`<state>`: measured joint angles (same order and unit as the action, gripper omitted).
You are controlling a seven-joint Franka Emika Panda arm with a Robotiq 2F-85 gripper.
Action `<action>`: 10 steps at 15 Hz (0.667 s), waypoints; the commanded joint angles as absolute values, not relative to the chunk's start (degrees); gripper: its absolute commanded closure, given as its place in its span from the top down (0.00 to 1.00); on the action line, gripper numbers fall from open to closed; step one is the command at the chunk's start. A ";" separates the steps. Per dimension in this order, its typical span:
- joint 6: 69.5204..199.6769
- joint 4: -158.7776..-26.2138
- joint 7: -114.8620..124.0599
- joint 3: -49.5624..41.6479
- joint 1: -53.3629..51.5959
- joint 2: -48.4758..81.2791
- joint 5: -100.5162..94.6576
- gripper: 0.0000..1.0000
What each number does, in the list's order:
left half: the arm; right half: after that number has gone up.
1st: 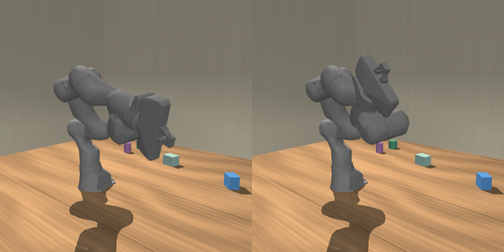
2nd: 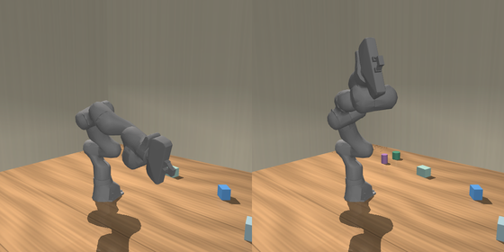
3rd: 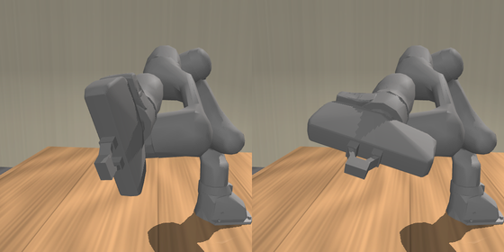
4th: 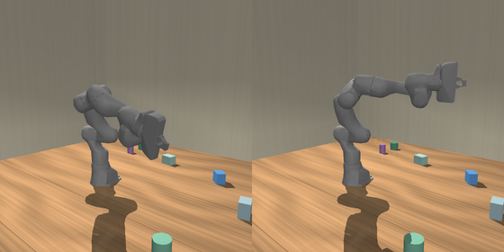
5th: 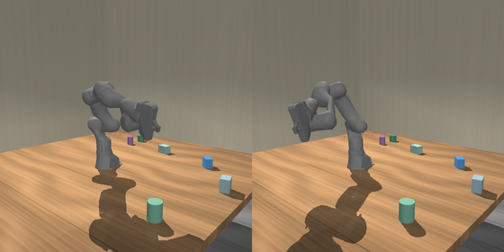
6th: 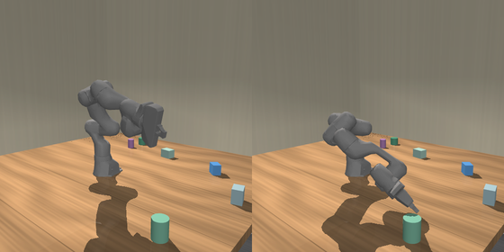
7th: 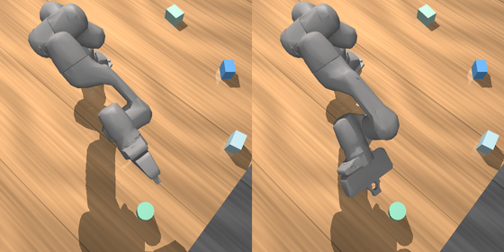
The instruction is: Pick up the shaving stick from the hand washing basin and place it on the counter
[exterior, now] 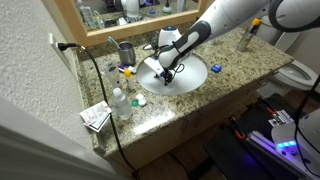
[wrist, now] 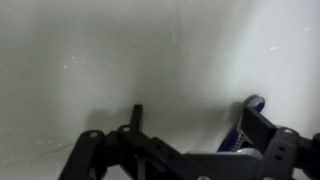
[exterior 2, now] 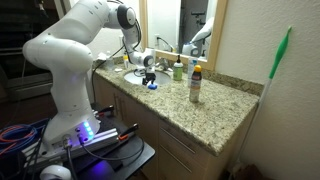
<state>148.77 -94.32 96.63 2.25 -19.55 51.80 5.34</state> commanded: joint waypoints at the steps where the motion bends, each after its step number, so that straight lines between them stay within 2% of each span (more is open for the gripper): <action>1: 145.95 -93.18 94.71 3.31 -18.03 52.23 7.63 1.00; 3: 145.53 -93.10 94.60 3.59 -17.77 52.30 8.28 1.00; 9: 162.58 -93.29 94.44 -0.58 -21.50 54.12 5.01 1.00; 10: 158.33 -94.42 95.46 1.08 -21.22 52.91 6.92 1.00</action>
